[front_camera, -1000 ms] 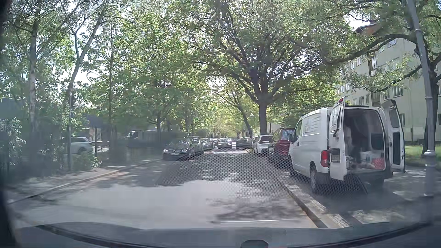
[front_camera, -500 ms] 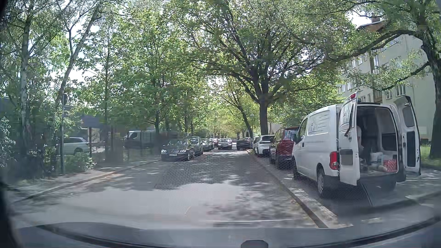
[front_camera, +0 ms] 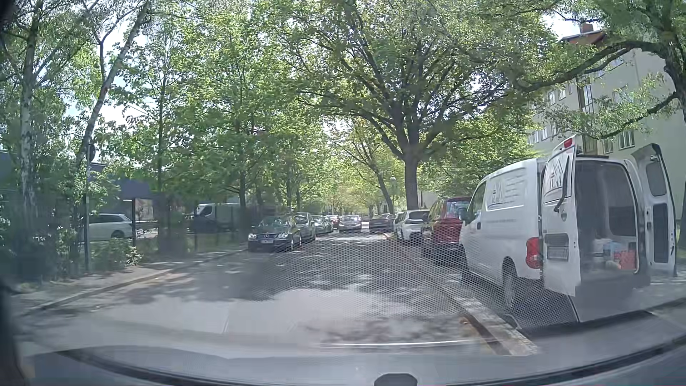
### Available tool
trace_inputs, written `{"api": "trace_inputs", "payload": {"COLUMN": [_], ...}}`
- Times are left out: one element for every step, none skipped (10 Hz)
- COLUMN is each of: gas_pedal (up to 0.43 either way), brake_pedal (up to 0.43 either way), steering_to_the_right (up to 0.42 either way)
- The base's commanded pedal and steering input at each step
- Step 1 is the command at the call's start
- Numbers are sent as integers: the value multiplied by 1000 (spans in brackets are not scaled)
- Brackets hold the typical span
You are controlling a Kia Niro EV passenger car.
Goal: Follow the waypoints while adhering to traffic rules and regulations
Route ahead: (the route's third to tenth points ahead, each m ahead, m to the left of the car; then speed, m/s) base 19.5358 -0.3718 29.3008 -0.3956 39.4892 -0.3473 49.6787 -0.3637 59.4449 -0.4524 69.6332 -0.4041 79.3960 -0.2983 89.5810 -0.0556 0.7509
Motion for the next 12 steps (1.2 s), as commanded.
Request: {"api": "trace_inputs", "payload": {"gas_pedal": [0,0,0,0,0,0,0,0,0,0,0,0], "brake_pedal": [189,189,189,189,189,189,189,189,189,189,189,177], "steering_to_the_right": [-5,-5,-5,-5,-5,-5,-5,-5,-5,-5,-5,-5]}}
